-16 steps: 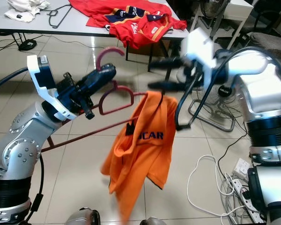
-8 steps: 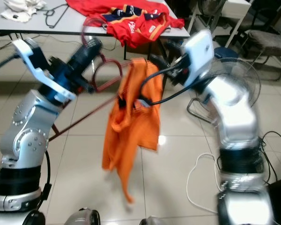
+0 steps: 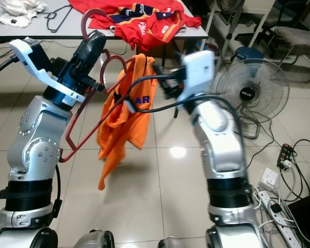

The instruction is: Hang hanger

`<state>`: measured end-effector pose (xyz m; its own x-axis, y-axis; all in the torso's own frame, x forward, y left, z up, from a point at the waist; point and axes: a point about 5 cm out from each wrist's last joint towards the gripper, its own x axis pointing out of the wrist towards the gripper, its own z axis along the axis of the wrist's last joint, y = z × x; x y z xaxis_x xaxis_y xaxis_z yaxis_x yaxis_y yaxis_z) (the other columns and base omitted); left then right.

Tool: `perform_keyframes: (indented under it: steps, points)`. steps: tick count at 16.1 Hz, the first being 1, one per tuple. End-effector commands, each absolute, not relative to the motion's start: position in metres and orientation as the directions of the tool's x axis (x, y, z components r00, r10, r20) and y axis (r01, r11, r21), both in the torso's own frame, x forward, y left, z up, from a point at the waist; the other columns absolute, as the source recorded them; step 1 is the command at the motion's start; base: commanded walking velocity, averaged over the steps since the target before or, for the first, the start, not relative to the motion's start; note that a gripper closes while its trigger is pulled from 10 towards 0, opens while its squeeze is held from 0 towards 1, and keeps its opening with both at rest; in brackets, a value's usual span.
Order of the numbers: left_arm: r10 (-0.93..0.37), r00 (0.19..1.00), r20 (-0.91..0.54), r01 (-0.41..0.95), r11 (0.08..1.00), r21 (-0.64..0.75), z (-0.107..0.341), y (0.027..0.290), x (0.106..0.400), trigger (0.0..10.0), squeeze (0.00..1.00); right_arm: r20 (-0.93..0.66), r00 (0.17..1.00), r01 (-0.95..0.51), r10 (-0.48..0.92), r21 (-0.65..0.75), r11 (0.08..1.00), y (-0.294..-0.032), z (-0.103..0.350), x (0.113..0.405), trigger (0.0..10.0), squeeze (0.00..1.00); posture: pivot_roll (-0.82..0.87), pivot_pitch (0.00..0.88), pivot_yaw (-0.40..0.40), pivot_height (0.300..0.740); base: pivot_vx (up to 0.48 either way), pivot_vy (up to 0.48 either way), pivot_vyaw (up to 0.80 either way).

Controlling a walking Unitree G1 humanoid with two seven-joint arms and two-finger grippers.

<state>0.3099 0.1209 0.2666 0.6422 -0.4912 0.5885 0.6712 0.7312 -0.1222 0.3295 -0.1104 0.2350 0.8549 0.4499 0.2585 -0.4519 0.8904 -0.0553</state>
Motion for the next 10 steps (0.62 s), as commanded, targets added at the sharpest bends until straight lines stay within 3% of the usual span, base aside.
perform_keyframes:
  steps: [1,2,3,7,8,9,10]
  points:
    - [-0.494,0.581,0.646,0.693,0.717,-0.075,0.285,0.115,0.307,0.0,0.0,0.239,0.866,-0.447,0.44,-0.025,0.894,-0.111,0.236,0.334,10.0,1.0,-0.08,0.083,-0.002,0.74,0.0,0.0,0.0]
    - [-0.491,0.58,0.65,0.692,0.717,-0.076,0.285,0.115,0.307,0.0,0.0,0.218,0.865,-0.46,0.452,-0.017,0.888,-0.109,0.235,0.336,10.0,0.13,-0.08,0.083,-0.002,0.74,0.0,0.0,0.0]
    - [-0.488,0.58,0.653,0.692,0.717,-0.079,0.286,0.115,0.308,0.0,0.0,0.195,0.864,-0.472,0.464,-0.01,0.882,-0.108,0.234,0.339,10.0,0.0,-0.08,0.083,-0.002,0.74,0.0,0.0,0.0]
    - [-0.493,0.56,0.666,0.715,0.693,-0.088,0.289,0.114,0.304,0.0,0.0,0.13,0.878,-0.459,0.461,-0.044,0.887,-0.104,0.233,0.351,10.0,0.0,-0.08,0.077,-0.003,0.74,0.0,0.0,0.0]
    - [-0.493,0.559,0.667,0.716,0.692,-0.088,0.289,0.115,0.304,0.0,0.0,0.124,0.871,-0.472,0.475,-0.056,0.88,-0.103,0.234,0.352,8.5,0.0,-0.08,0.077,-0.003,0.74,0.0,0.0,0.0]
    - [-0.492,0.558,0.668,0.716,0.692,-0.089,0.289,0.115,0.303,0.0,0.0,0.12,0.868,-0.478,0.481,-0.059,0.877,-0.103,0.235,0.353,8.5,0.0,-0.08,0.072,-0.014,0.74,0.0,0.0,0.0]
    - [-0.49,0.558,0.669,0.716,0.692,-0.09,0.288,0.115,0.303,0.0,0.0,0.115,0.859,-0.491,0.498,-0.086,0.867,-0.101,0.235,0.353,4.3,0.0,-0.08,0.07,-0.017,0.74,0.0,0.0,0.0]
